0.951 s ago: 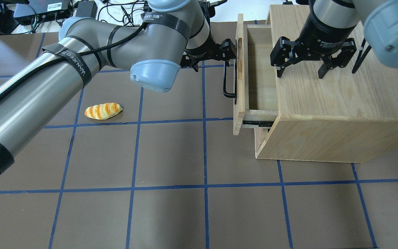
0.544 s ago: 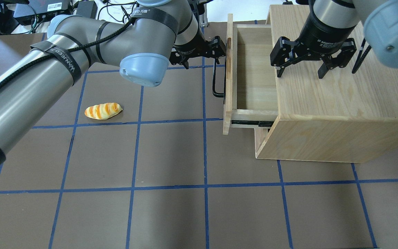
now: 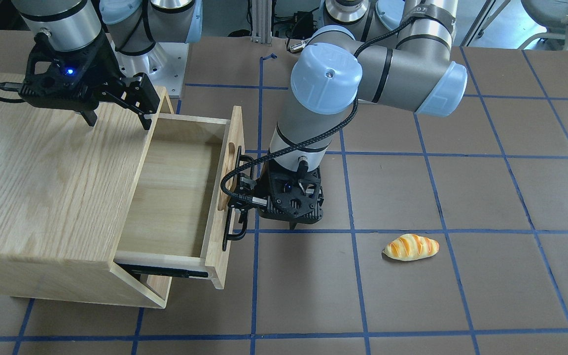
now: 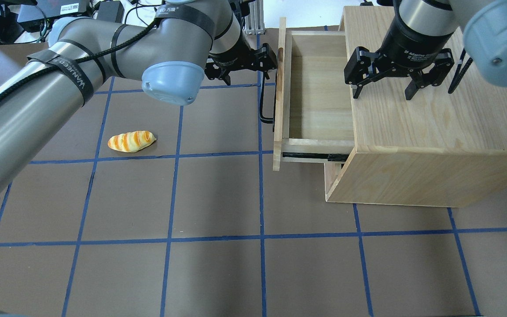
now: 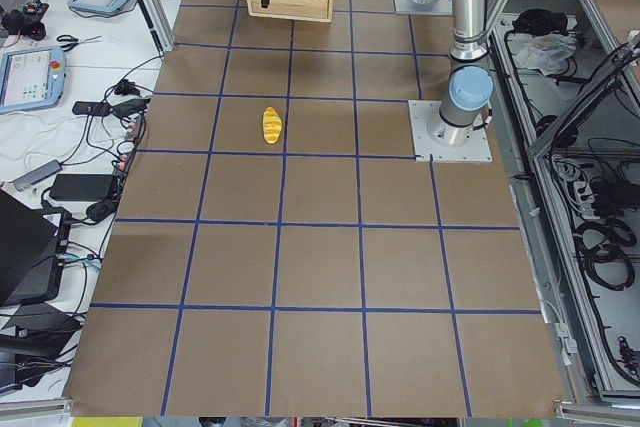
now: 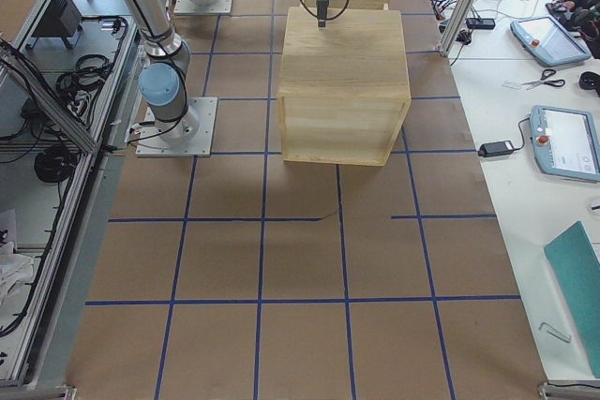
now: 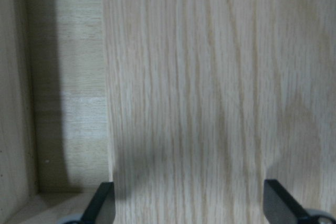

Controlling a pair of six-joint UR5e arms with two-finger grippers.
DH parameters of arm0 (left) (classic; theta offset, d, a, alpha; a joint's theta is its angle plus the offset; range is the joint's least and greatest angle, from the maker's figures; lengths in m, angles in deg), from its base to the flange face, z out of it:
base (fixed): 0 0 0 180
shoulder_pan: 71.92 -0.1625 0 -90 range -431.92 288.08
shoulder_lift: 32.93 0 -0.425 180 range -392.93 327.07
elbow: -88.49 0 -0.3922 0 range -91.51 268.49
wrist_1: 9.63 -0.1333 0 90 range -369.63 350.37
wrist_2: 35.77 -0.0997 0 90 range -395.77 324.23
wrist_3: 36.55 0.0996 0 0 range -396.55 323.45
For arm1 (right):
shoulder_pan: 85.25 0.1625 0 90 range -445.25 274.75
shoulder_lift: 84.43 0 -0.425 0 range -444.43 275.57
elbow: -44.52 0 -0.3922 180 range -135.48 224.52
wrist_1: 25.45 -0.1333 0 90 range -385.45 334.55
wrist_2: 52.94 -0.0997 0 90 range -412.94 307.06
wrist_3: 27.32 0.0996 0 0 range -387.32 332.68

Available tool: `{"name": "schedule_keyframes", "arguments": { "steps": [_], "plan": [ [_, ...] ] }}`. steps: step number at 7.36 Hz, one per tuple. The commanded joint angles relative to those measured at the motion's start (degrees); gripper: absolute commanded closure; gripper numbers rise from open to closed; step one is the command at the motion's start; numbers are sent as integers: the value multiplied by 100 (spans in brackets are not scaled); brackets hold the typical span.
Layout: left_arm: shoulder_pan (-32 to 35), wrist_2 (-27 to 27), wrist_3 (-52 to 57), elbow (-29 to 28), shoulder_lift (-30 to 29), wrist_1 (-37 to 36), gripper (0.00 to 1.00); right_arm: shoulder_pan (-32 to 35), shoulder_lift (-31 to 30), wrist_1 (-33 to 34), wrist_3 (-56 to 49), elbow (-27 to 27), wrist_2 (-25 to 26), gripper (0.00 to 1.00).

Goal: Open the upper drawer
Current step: 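Pull the drawer handle with the left gripper away from the cabinet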

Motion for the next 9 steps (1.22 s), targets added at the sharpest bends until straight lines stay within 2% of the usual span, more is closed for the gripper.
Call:
{"name": "schedule_keyframes", "arguments": {
  "steps": [1, 9],
  "plan": [
    [-82, 0, 213, -8, 7, 53, 0, 0, 0, 0, 0, 0, -6, 0],
    [-433, -9, 635, -43, 7, 140, 0, 0, 0, 0, 0, 0, -6, 0]
  ]
}}
